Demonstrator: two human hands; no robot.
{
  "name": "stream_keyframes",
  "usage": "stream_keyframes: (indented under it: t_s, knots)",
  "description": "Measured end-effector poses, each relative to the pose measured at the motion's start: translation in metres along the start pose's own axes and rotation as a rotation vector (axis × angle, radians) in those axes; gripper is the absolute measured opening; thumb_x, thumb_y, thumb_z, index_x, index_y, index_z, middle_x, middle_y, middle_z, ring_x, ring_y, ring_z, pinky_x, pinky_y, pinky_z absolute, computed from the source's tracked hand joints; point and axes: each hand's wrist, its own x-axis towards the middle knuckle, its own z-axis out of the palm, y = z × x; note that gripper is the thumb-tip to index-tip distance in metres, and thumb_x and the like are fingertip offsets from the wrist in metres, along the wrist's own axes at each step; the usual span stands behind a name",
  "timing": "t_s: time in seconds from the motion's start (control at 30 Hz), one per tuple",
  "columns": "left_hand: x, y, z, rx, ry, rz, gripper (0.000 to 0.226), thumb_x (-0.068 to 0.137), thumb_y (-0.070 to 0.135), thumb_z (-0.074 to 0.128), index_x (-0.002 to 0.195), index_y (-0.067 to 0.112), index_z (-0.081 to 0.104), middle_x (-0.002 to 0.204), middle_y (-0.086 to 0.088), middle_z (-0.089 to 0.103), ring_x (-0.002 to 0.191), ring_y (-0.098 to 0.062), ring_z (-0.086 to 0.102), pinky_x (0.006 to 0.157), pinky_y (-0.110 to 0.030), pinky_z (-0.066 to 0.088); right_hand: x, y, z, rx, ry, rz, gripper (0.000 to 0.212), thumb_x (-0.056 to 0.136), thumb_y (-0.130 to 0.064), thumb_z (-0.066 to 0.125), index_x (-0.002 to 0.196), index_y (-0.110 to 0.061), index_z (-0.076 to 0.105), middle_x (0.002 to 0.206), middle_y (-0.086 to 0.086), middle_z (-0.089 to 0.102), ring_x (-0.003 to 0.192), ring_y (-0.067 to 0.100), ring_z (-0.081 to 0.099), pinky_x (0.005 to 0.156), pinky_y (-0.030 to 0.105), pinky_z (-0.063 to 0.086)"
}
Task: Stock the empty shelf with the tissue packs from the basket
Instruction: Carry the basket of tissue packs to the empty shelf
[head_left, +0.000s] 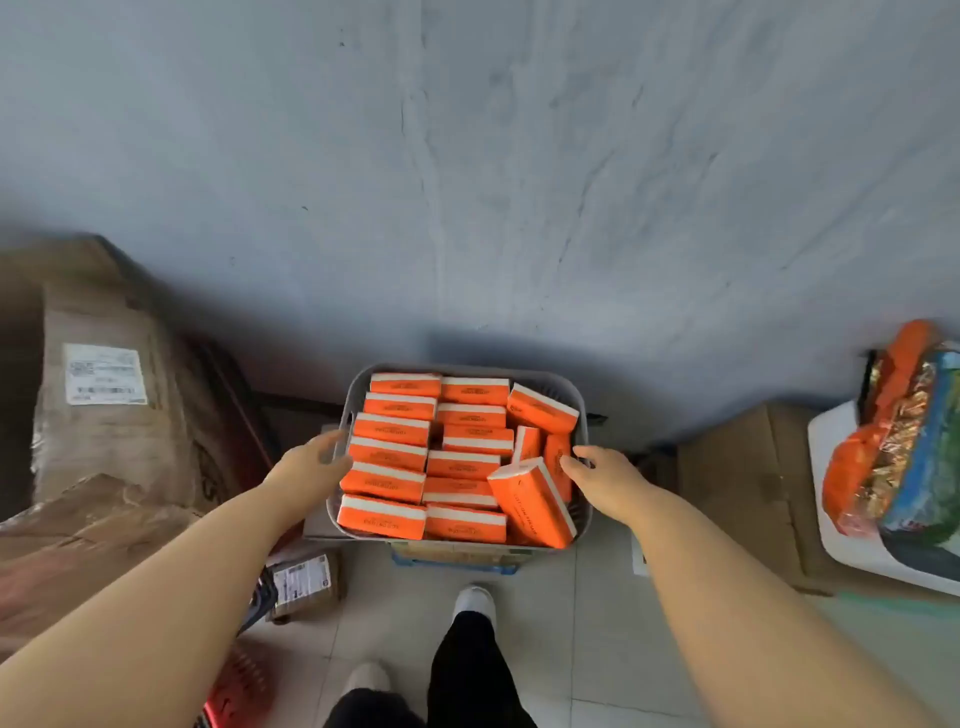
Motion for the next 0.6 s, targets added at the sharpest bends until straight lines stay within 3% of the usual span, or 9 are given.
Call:
stream_keyframes:
  t_s: [0.13, 0.23, 0.3, 0.37, 0.47, 0.6]
  knots:
    - [0.037, -0.003, 0.023, -0.033, -0.047, -0.067, 0.051, 0.094, 0.029, 0.049, 0.143, 0.03, 0.034, 0.139, -0.01, 0.048, 0.104, -0.024, 0.054, 0.078, -0.027, 0.044, 0.046, 0.016, 0.014, -0.114, 0.025, 0.151, 0.054, 0.094, -0.053, 0.035, 0.141, -0.028, 0.038, 0.156, 0.007, 0.015, 0.139, 0.03, 0.026, 0.109, 0.044, 0.03]
    - [0.06, -0.004, 0.036, 0.099, -0.022, -0.1, 0.051, 0.092, 0.035, 0.05, 0.141, 0.033, 0.037, 0.142, -0.009, 0.044, 0.12, -0.031, 0.046, 0.1, -0.042, 0.039, 0.07, 0.03, 0.031, 0.004, -0.044, 0.191, 0.05, 0.094, -0.05, 0.038, 0.139, -0.028, 0.04, 0.149, 0.009, 0.027, 0.129, 0.031, 0.041, 0.103, 0.043, 0.037]
    - [0.074, -0.004, 0.042, 0.134, 0.05, -0.113, 0.05, 0.091, 0.037, 0.053, 0.139, 0.035, 0.04, 0.143, -0.007, 0.04, 0.128, -0.032, 0.038, 0.107, -0.045, 0.034, 0.081, 0.037, 0.04, 0.089, -0.042, 0.193, 0.048, 0.094, -0.048, 0.04, 0.137, -0.028, 0.042, 0.143, 0.009, 0.037, 0.119, 0.03, 0.05, 0.098, 0.042, 0.044]
    - [0.081, -0.003, 0.045, 0.031, 0.103, -0.126, 0.051, 0.089, 0.034, 0.058, 0.138, 0.034, 0.042, 0.145, -0.002, 0.029, 0.127, -0.027, 0.036, 0.106, -0.041, 0.035, 0.085, 0.041, 0.046, 0.148, -0.003, 0.209, 0.042, 0.093, -0.047, 0.041, 0.132, -0.032, 0.046, 0.14, 0.009, 0.041, 0.113, 0.029, 0.053, 0.091, 0.04, 0.048]
    - [0.087, -0.007, 0.048, -0.041, 0.105, -0.135, 0.052, 0.09, 0.03, 0.06, 0.137, 0.035, 0.04, 0.141, 0.002, 0.018, 0.109, -0.016, 0.037, 0.094, -0.031, 0.036, 0.09, 0.045, 0.052, 0.165, 0.076, 0.22, 0.033, 0.092, -0.047, 0.044, 0.123, -0.036, 0.049, 0.132, 0.008, 0.044, 0.106, 0.026, 0.055, 0.078, 0.034, 0.046]
    - [0.092, -0.01, 0.048, -0.098, 0.104, -0.196, 0.052, 0.091, 0.028, 0.057, 0.138, 0.037, 0.037, 0.141, -0.003, 0.017, 0.111, -0.022, 0.042, 0.098, -0.04, 0.04, 0.09, 0.044, 0.057, 0.168, 0.102, 0.229, 0.035, 0.092, -0.046, 0.044, 0.126, -0.037, 0.047, 0.132, 0.007, 0.042, 0.105, 0.024, 0.054, 0.083, 0.038, 0.048]
